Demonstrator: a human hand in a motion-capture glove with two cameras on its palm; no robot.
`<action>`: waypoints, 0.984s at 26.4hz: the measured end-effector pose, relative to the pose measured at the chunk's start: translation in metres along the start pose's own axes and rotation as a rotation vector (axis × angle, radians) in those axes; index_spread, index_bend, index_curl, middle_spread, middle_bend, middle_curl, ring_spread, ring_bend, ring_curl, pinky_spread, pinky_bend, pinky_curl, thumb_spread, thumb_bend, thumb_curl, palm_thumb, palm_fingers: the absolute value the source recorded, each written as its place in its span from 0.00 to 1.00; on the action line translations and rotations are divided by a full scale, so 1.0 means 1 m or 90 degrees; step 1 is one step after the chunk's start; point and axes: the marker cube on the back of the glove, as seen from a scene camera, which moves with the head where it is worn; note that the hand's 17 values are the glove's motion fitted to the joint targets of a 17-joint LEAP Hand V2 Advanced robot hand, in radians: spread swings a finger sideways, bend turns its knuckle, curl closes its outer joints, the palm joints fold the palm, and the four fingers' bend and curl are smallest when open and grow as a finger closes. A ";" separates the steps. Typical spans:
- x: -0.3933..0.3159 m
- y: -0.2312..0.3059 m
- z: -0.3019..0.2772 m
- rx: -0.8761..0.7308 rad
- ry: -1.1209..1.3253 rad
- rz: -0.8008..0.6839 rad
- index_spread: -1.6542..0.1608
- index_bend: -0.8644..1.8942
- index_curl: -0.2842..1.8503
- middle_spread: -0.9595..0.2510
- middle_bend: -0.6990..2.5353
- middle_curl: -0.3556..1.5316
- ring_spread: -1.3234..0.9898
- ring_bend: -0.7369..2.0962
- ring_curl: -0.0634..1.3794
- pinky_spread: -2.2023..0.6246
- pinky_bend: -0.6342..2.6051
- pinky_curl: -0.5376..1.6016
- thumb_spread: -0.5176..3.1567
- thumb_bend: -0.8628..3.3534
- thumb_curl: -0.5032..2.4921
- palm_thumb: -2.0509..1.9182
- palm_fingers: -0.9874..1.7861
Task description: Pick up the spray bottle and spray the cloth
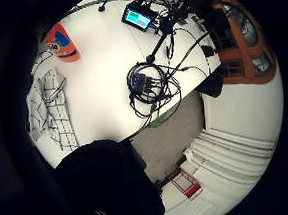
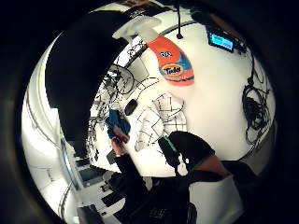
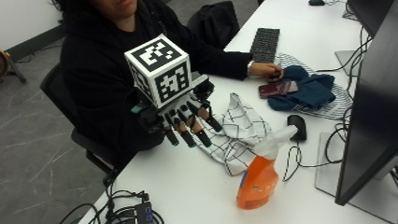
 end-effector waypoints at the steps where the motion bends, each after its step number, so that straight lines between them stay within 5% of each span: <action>1: -0.001 0.000 0.000 0.000 0.002 -0.001 0.80 0.40 0.16 0.78 0.32 0.23 0.58 0.33 0.06 0.81 0.28 0.28 0.24 0.26 0.20 0.62 0.49; 14: -0.007 -0.021 0.003 0.011 -0.010 -0.032 0.71 0.36 0.21 0.77 0.31 0.29 0.57 0.35 0.13 0.84 0.30 0.34 0.37 0.24 0.23 0.64 0.51; 26: 0.001 -0.124 0.025 0.083 -0.276 -0.114 0.70 0.35 0.21 0.73 0.33 0.33 0.53 0.41 0.21 0.83 0.30 0.37 0.40 0.22 0.24 0.66 0.58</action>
